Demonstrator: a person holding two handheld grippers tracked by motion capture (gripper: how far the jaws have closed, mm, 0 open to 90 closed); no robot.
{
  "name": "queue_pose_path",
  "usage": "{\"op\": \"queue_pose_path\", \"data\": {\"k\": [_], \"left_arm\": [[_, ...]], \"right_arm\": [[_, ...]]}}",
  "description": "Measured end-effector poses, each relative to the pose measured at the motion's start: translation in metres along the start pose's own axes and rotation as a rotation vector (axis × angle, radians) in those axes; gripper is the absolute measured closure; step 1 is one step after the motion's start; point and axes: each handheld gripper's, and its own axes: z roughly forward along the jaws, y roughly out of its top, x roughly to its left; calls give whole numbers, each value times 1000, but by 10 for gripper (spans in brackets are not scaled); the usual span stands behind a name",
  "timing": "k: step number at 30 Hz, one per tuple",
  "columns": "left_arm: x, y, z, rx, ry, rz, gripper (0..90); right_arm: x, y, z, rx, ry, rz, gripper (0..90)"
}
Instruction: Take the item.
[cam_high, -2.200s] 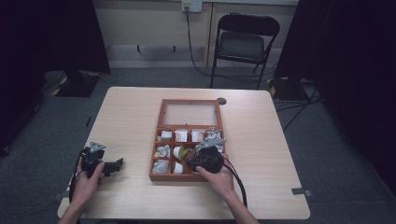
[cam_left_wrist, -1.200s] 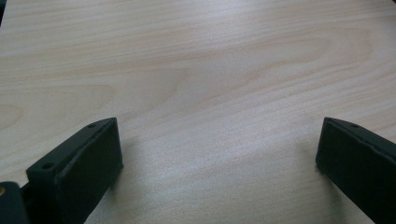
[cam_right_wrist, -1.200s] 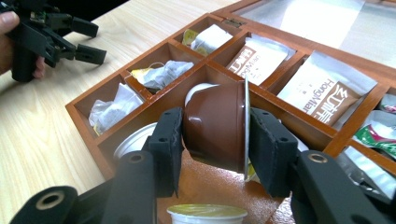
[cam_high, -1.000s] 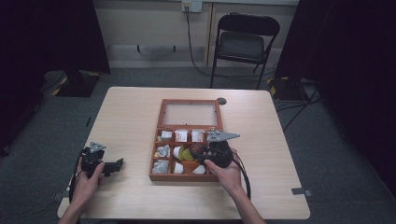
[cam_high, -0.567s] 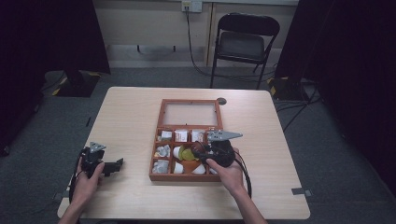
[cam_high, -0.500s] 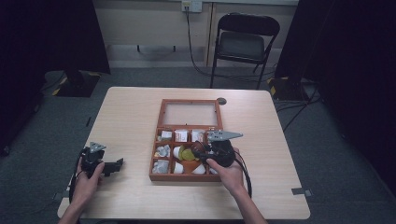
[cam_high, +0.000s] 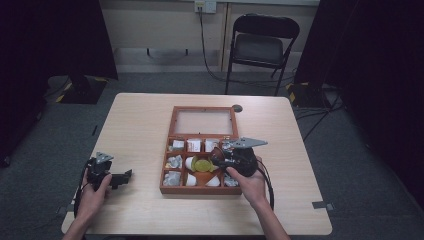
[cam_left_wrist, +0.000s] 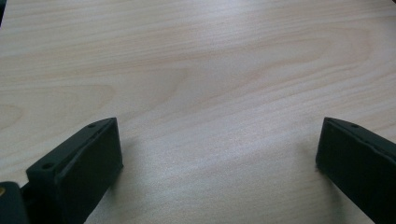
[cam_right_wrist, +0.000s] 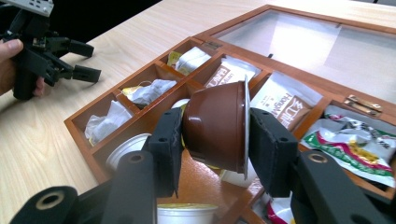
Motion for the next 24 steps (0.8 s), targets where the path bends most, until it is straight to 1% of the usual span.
{"op": "queue_pose_path", "data": {"k": [9,24], "left_arm": [[0,0,0,0,0,0,0],[0,0,0,0,0,1,0]], "right_arm": [[-9,3,-12,-30,-23,18,566],[-20,2,-25,-50,-50,34,566]]}}
